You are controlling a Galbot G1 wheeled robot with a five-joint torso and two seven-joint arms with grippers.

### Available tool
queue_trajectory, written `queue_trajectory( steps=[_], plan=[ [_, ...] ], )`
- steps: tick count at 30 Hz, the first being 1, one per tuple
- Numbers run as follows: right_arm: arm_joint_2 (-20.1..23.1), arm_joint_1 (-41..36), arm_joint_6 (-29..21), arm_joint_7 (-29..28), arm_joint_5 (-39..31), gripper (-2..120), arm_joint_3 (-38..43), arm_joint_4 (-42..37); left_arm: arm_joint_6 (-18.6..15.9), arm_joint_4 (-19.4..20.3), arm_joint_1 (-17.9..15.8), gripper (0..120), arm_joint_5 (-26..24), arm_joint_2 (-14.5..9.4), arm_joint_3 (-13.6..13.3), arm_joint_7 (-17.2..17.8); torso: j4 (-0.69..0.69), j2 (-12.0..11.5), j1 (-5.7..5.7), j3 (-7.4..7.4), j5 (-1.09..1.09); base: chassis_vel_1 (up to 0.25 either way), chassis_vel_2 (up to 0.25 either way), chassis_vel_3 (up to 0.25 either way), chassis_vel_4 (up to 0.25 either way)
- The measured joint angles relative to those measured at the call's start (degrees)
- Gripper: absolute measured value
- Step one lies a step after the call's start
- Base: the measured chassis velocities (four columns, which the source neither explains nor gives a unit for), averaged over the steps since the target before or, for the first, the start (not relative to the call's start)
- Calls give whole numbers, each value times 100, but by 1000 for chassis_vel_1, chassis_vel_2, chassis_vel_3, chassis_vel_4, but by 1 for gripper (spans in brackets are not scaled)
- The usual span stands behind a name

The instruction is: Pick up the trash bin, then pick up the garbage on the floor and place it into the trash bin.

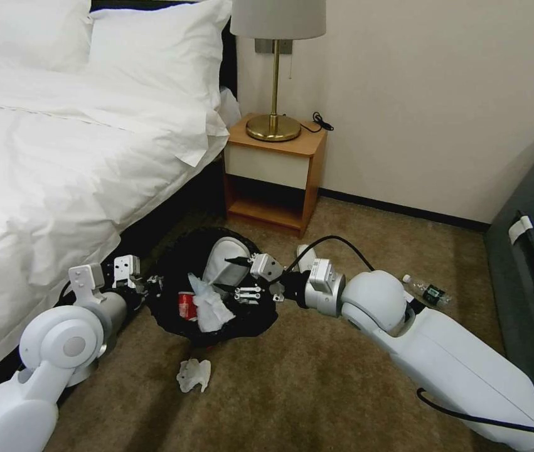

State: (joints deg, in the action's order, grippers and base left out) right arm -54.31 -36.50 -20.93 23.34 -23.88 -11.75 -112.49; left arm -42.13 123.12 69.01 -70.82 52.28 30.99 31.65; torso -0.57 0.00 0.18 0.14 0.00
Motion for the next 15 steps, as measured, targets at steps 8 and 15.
queue_trajectory(
  steps=[8, 15],
  plan=[
    [16, -327, -66, -1261, -768, 99, 738, 27, 0, 83, 187, 2, 7, 5, 262, -111, 0, 0, 0, 0, 0, 0, 0, 0, 0],
    [66, -745, 176, -2315, -1110, 100, 1002, 94, 0, 237, 365, 2, 98, 66, 469, -186, 0, 0, 0, 0, 1, 0, 0, 0, 0]
  ],
)
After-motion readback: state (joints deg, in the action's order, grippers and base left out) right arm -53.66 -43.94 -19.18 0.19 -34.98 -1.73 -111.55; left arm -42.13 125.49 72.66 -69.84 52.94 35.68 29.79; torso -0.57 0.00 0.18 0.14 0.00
